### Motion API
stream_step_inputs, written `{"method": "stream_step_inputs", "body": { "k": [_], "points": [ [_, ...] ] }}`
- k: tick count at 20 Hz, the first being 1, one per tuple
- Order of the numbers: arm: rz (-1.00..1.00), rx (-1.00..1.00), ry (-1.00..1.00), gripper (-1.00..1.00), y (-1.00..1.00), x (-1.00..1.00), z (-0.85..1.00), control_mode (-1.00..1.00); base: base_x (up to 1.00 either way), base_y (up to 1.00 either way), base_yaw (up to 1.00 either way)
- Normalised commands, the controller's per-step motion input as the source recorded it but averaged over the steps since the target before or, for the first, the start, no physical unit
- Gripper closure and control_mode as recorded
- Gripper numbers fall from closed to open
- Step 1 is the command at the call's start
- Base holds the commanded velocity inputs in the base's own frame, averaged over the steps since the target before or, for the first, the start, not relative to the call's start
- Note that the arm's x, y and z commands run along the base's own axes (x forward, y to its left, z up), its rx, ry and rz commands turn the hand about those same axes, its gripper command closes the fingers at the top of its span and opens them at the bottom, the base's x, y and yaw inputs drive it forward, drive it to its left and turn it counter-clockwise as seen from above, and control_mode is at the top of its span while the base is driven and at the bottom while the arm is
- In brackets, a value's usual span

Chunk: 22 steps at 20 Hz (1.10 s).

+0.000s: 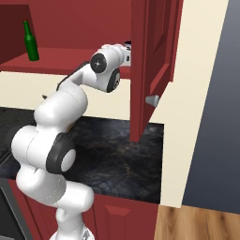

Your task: Open the cabinet directly in front. Then move the beer and the mug to the dining counter with the jar on it.

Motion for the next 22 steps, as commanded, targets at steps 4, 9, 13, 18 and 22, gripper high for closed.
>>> {"method": "stream_step_inputs", "body": {
  "k": [4, 9, 13, 18, 22],
  "points": [
    [0.0, 0.0, 0.0, 1.0, 0.0, -0.12, 0.0, -1.0, 0.0, 0.0, 0.0],
    [0.0, 0.0, 0.0, 1.0, 0.06, -0.73, 0.0, -1.0, 0.0, 0.0, 0.0],
    [0.0, 0.0, 0.01, 1.0, 0.16, -1.0, 0.0, -1.0, 0.0, 0.0, 0.0],
    [0.0, 0.0, 0.06, 1.0, 0.35, -1.0, 0.0, -1.0, 0.0, 0.0, 0.0],
    [0.03, 0.0, 0.09, 1.0, 0.38, -1.0, -0.02, -1.0, 0.0, 0.0, 0.0]
  ]
}}
